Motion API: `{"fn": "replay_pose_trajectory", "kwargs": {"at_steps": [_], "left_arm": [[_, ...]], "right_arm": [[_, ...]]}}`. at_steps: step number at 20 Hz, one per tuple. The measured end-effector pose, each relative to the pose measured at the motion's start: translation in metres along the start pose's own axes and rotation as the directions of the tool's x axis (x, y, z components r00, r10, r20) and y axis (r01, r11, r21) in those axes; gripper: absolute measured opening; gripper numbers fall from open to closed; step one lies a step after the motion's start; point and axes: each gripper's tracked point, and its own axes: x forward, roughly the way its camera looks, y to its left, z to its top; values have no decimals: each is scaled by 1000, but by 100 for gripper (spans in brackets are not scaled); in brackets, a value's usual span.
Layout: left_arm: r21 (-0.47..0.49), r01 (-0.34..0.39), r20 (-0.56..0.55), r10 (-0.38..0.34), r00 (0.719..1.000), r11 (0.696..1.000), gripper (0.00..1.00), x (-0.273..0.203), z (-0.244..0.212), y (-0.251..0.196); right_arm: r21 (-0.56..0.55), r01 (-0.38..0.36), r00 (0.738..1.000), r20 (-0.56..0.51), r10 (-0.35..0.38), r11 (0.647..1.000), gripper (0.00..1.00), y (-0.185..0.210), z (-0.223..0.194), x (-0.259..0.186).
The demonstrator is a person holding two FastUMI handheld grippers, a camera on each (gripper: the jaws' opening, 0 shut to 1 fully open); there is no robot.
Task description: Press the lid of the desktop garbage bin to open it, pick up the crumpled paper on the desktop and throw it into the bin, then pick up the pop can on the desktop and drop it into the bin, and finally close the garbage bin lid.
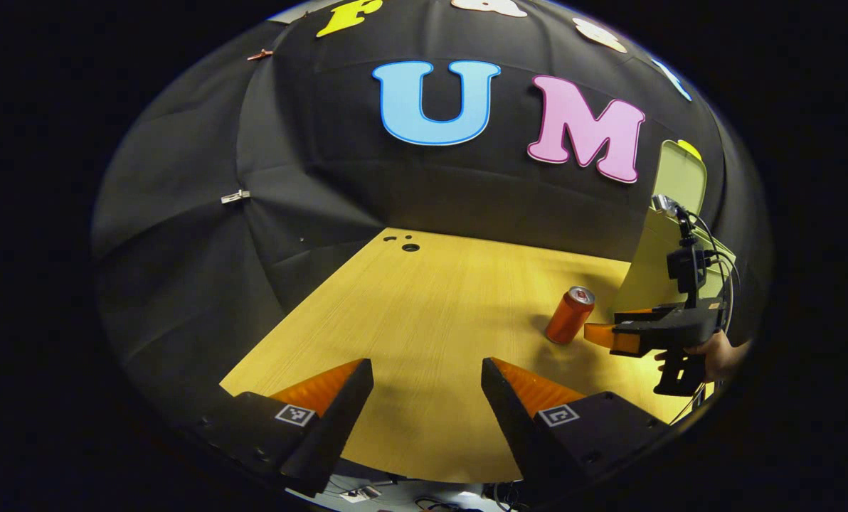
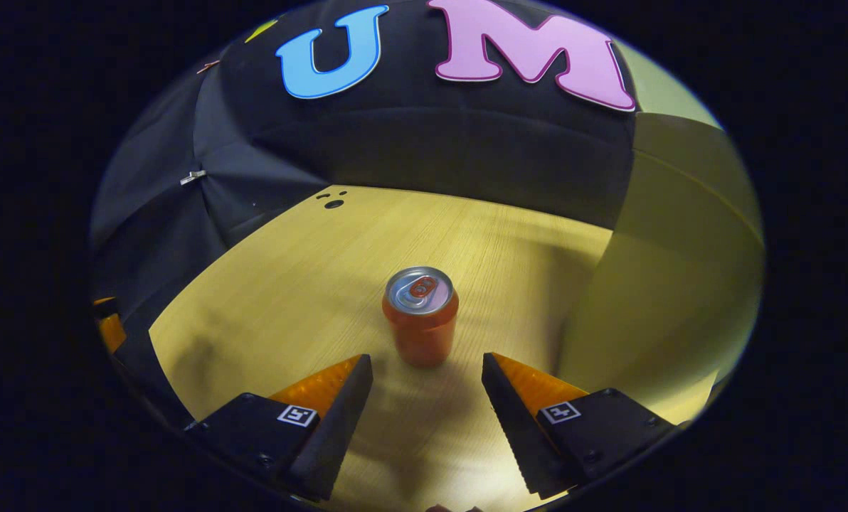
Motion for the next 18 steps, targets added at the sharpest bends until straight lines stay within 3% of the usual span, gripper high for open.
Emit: {"fn": "replay_pose_trajectory", "kwargs": {"at_steps": [1,10,18], "left_arm": [[-19,-10,-13,10,1000,1000,98,-1,-5,0],[-96,-98,-45,94,995,991,98,4,-18,9],[-96,-117,-63,112,992,988,98,2,-24,12]], "right_arm": [[0,-4,1000,-6,4,1000,98,2,1,9],[-34,20,1000,-22,-21,999,98,10,5,71],[-24,48,999,-20,-48,999,99,-2,12,87]]}}
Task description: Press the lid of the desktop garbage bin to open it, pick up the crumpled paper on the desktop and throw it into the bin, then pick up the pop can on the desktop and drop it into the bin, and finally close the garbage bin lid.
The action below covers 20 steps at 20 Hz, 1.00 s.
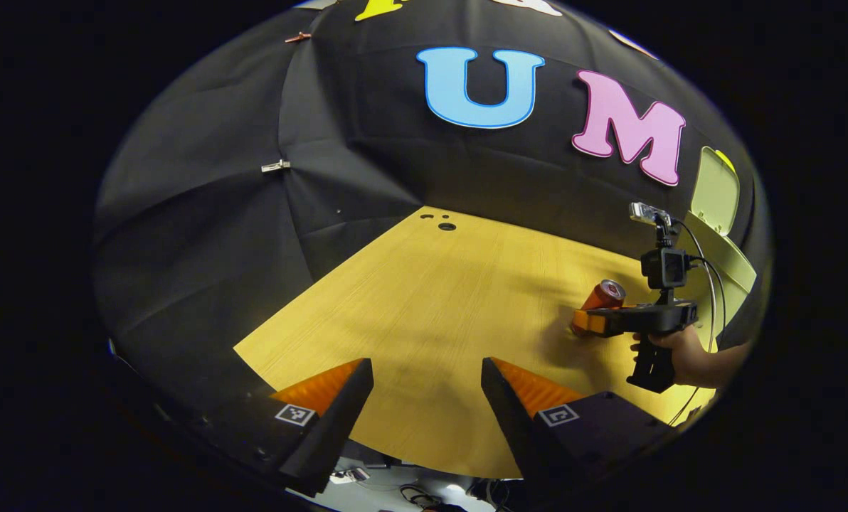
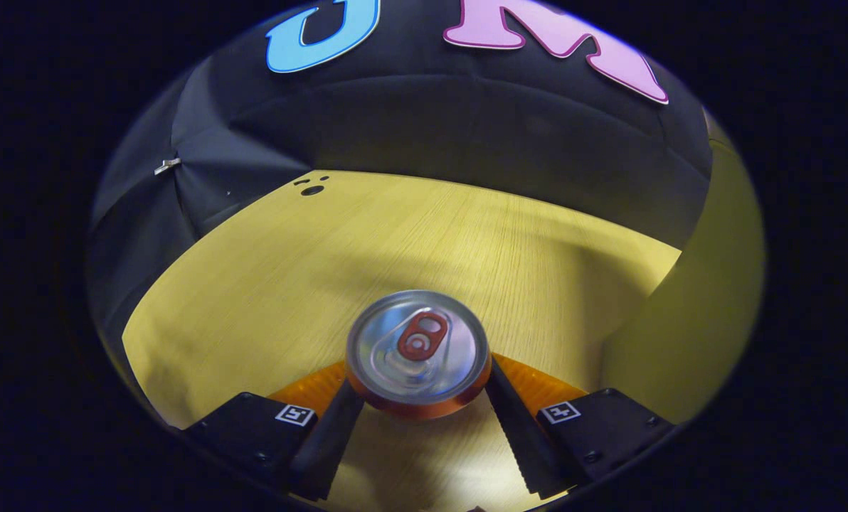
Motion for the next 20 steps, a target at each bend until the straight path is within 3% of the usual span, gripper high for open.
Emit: {"fn": "replay_pose_trajectory", "kwargs": {"at_steps": [2,4,11,20], "left_arm": [[-3,3,2,-3,1000,1000,98,2,2,-2],[3,9,4,-9,1000,1000,98,2,3,-6],[21,39,15,-39,999,999,98,1,10,-17],[40,102,55,-104,993,994,96,-8,21,-29]], "right_arm": [[-2,-2,1000,7,2,1000,96,1,2,0],[-4,-13,1000,1,13,1000,85,4,2,0],[-67,-48,998,27,50,997,83,13,13,-20],[-105,-68,987,138,82,992,83,7,74,-96]]}}
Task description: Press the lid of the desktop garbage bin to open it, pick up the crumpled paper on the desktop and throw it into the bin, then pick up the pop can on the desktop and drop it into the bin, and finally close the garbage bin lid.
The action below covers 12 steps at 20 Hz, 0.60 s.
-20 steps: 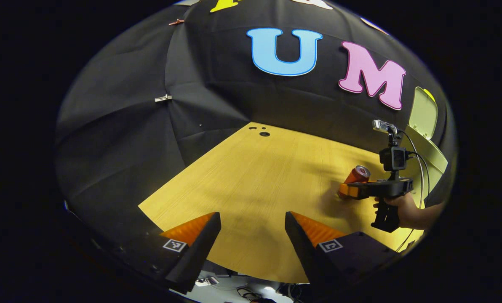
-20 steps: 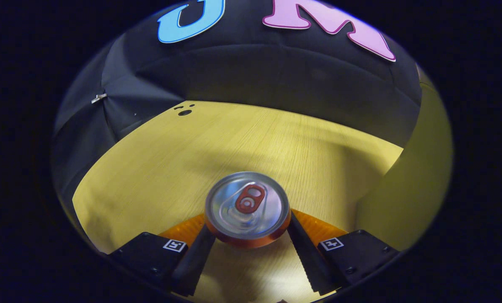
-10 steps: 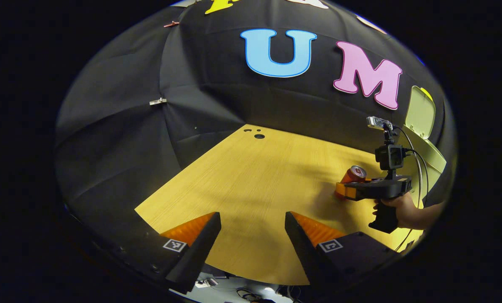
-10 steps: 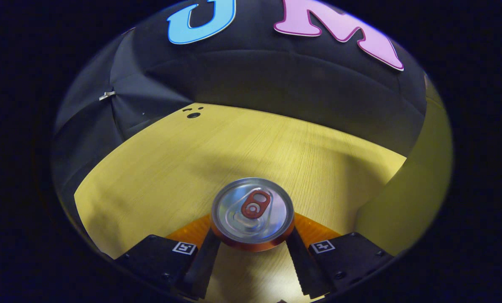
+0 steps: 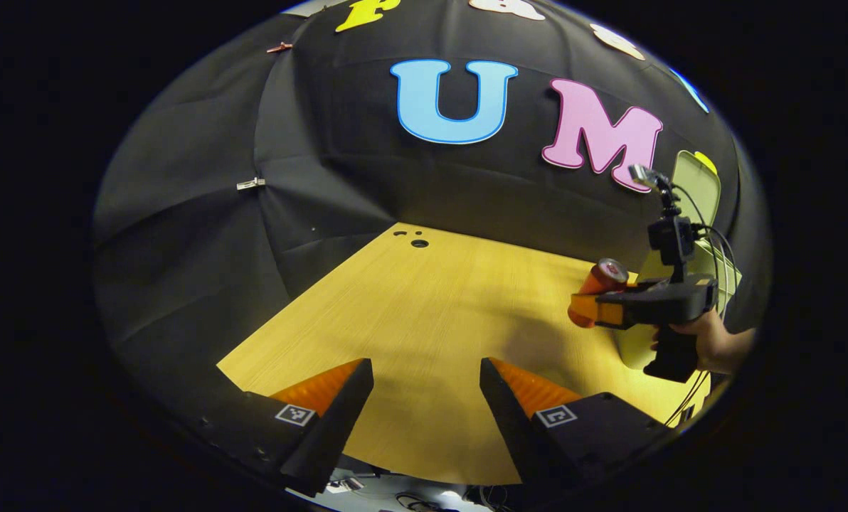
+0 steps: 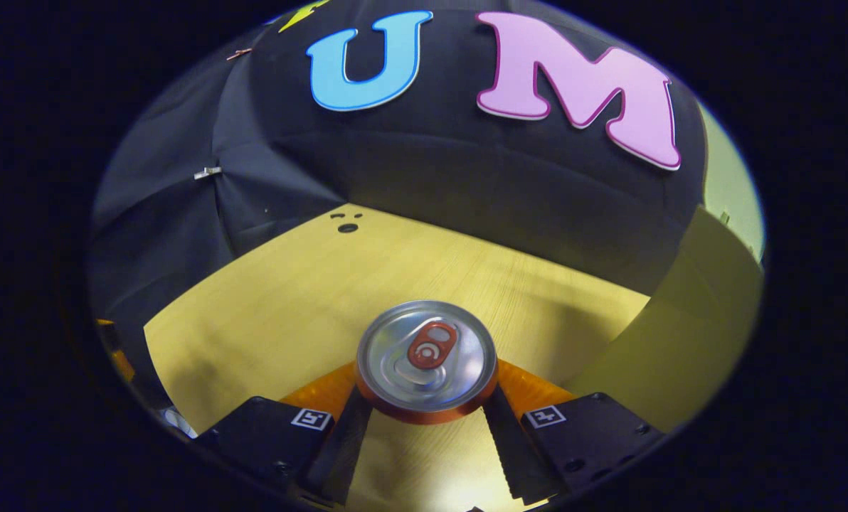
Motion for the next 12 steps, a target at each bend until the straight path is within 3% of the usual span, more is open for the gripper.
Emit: {"fn": "replay_pose_trajectory", "kwargs": {"at_steps": [4,8,9,12], "left_arm": [[-28,45,1,-45,999,999,97,5,-3,-3],[28,79,5,-79,997,996,97,9,-6,4],[44,82,4,-83,997,996,97,10,-7,6],[62,101,-3,-101,995,993,96,16,-7,9]], "right_arm": [[-2,-8,998,69,9,1000,82,-8,41,-45],[15,6,990,143,-9,1000,83,-24,77,-86],[21,9,986,164,-12,1000,87,-29,86,-95],[-22,48,978,206,-42,999,82,-50,108,-115]]}}
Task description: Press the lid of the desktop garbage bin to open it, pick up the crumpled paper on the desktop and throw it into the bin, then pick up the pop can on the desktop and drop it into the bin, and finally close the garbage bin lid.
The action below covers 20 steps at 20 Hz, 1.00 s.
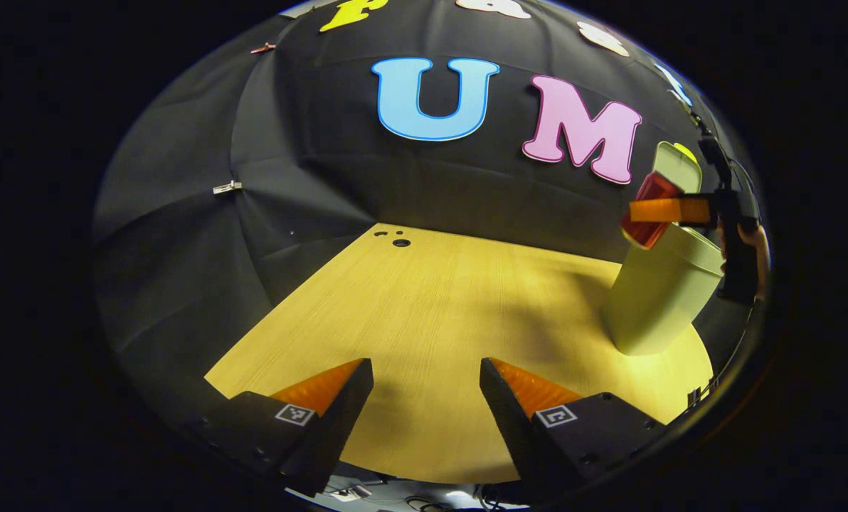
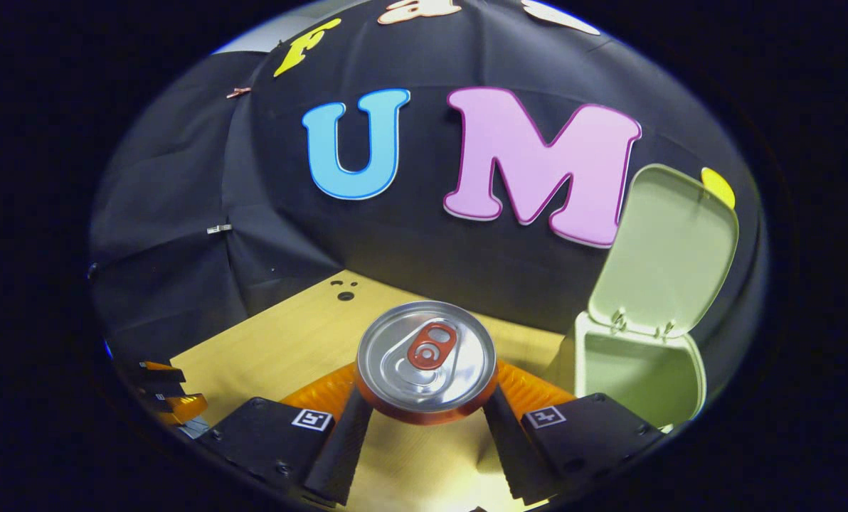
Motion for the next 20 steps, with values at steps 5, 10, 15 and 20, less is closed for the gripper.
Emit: {"fn": "replay_pose_trajectory", "kwargs": {"at_steps": [5,10,15,20], "left_arm": [[39,37,3,-37,999,999,97,8,6,-6],[32,71,6,-71,997,997,96,15,12,-20],[31,61,2,-61,998,998,96,16,17,-28],[13,53,-18,-52,998,999,97,23,19,-35]], "right_arm": [[-15,69,995,74,-68,997,82,-43,40,-27],[15,160,982,104,-160,987,83,-101,54,-46],[68,248,962,100,-254,966,82,-154,48,-62],[118,290,953,61,-298,950,82,-188,23,-65]]}}
